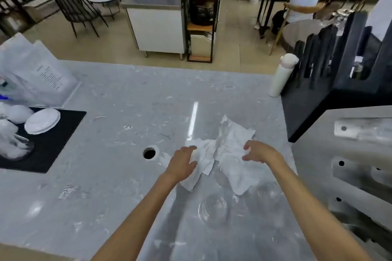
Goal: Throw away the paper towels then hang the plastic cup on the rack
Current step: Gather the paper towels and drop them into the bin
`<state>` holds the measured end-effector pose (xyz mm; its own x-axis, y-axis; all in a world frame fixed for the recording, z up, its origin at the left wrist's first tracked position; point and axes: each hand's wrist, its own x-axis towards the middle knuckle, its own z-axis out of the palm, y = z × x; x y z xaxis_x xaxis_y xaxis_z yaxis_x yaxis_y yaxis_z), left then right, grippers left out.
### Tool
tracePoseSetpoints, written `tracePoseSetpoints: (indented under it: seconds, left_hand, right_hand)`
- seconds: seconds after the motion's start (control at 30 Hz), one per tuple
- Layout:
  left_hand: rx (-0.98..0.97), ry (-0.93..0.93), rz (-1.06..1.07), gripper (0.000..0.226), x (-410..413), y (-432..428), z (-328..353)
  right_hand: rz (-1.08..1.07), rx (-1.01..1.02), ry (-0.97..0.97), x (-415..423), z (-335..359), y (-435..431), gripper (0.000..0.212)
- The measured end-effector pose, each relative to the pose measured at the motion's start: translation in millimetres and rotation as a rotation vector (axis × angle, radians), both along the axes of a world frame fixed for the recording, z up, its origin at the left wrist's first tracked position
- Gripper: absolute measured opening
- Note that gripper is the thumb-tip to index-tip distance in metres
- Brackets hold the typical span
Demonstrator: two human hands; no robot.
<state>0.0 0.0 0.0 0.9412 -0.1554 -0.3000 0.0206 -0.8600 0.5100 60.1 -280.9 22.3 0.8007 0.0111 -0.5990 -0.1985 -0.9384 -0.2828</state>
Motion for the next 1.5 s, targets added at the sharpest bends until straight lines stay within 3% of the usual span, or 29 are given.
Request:
tracePoseSetpoints:
  seconds: [0.1, 0.17, 0.27, 0.33, 0.43, 0.5, 0.6, 0.67, 0.77, 0.97, 1.07, 1.17, 1.23, 1.3, 1.43, 1.5]
  left_hand:
    - [0.178, 0.062, -0.112, 0.059, 10, -3, -23]
    - [0.252, 0.036, -0.148, 0.048, 10, -4, -43]
    - [0.216, -0.053, -0.099, 0.029, 12, 5, -60]
    - [0.127, -0.067, -0.045, 0.018, 13, 13, -69]
    - [0.025, -0.078, 0.012, 0.003, 17, 22, -68]
    - [0.065, -0.046, 0.019, 0.010, 19, 27, -59]
    - [0.141, 0.033, -0.005, 0.008, 19, 32, -48]
    - [0.115, 0.060, -0.008, 0.005, 17, 34, -39]
    - [0.047, 0.049, -0.019, 0.023, 15, 39, -30]
    - [0.036, -0.041, -0.022, 0.037, 24, 40, -15]
    - [-0.030, -0.072, 0.048, 0.033, 34, 31, -6]
    - [-0.109, -0.089, 0.090, 0.017, 44, 20, 4]
    - [-0.100, -0.090, 0.078, 0.023, 49, 13, 8]
    - [-0.088, -0.099, 0.073, 0.028, 54, 8, 6]
    - [-0.110, -0.092, -0.013, 0.010, 59, -3, -9]
    - [-0.093, -0.068, -0.082, 0.036, 58, -10, -18]
  right_hand:
    - [0.038, -0.090, 0.118, -2, -22, 8, 0.077]
    - [0.049, -0.157, 0.080, -6, -40, 10, 0.075]
    - [0.022, -0.181, -0.009, -3, -52, 6, 0.052]
    - [0.009, -0.169, 0.031, -1, -53, 5, 0.029]
    - [-0.005, -0.155, 0.047, 1, -50, 1, 0.013]
    - [-0.045, -0.092, 0.027, 0, -46, -3, 0.009]
    - [-0.075, 0.025, 0.006, -7, -35, -5, 0.019]
    - [-0.113, 0.059, -0.058, -11, -25, -5, 0.027]
    - [-0.195, 0.118, -0.158, -17, -13, -5, 0.039]
    - [-0.257, 0.027, -0.193, -21, 0, -8, 0.024]
    - [-0.285, 0.044, -0.188, -16, 8, -8, 0.015]
    - [-0.313, 0.067, -0.220, -8, 16, -9, 0.043]
    - [-0.303, 0.049, -0.285, 1, 18, -10, 0.018]
    - [-0.307, 0.064, -0.312, 11, 17, -11, 0.024]
    - [-0.274, 0.095, -0.266, 21, 12, -5, 0.020]
    - [-0.250, 0.069, -0.219, 25, 4, 1, 0.038]
